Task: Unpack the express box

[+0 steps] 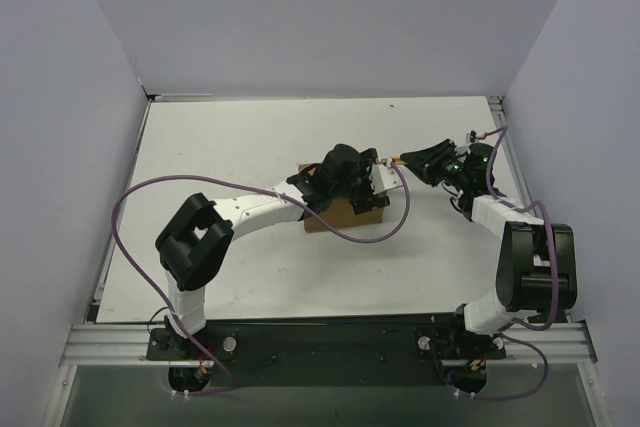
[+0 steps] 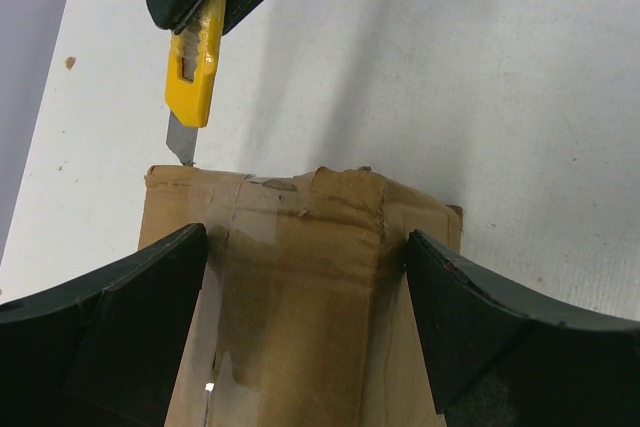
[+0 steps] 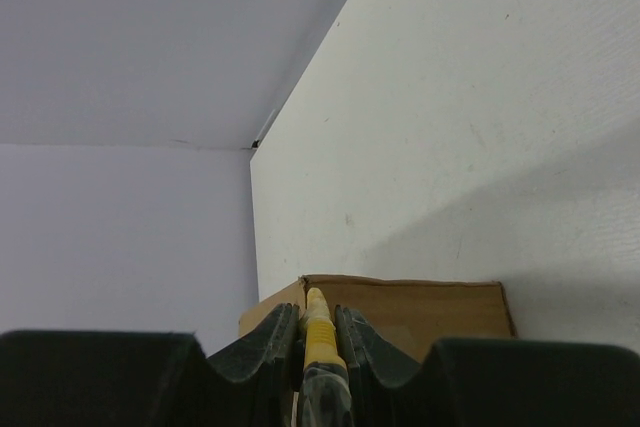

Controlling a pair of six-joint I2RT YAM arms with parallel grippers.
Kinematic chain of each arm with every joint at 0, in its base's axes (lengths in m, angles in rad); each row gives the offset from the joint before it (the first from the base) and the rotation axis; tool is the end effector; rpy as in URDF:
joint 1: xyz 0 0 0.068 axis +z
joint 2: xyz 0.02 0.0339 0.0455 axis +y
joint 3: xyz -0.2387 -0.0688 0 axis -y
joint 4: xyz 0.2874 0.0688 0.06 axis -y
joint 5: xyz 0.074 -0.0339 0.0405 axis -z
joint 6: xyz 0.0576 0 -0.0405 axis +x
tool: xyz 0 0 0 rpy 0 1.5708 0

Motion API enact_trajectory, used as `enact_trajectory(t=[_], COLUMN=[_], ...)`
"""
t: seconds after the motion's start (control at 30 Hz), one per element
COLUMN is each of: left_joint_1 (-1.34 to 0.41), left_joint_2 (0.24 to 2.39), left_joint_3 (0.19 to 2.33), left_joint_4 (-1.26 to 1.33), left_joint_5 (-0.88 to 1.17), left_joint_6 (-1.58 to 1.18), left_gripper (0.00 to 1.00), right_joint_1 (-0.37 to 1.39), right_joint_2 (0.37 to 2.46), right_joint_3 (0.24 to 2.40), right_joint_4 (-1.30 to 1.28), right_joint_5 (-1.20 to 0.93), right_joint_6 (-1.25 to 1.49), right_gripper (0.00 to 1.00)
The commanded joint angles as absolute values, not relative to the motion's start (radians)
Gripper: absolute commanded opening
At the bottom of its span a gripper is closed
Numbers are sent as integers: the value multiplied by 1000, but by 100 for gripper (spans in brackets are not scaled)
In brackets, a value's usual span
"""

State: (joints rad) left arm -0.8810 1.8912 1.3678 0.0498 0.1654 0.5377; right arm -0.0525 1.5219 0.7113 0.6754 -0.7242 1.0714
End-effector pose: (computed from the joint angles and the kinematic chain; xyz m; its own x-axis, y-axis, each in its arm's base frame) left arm 0.3048 -0.3844 0.1887 0.1881 0.5658 -0.8028 0.8822 0.2619 0.3913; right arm 0.3674 0.0189 0.1692 -0.6055 0.6903 -0.3961 -0.1770 0.3685 0.9126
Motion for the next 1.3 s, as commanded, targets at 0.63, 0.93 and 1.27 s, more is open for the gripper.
enact_trajectory(t=[0.63, 0.93, 1.27], left_joint_1=[-887, -887, -881], left_joint_2=[1974, 2002, 2016], left_joint_3=[1468, 1483, 1500], left_joint_4=[64, 55, 60], left_joint_5=[-63, -146, -164], left_joint_6=[522, 502, 482], left_gripper=[86, 85, 85], right_joint_1=[-81, -104, -120], right_joint_2=[1470, 1439, 1414], right_joint_3=[722, 724, 727], right_joint_4=[632, 555, 459], right_joint_5=[-903, -934, -962], right_joint_6=[1120, 1078, 1012], right_gripper=[0, 0, 0])
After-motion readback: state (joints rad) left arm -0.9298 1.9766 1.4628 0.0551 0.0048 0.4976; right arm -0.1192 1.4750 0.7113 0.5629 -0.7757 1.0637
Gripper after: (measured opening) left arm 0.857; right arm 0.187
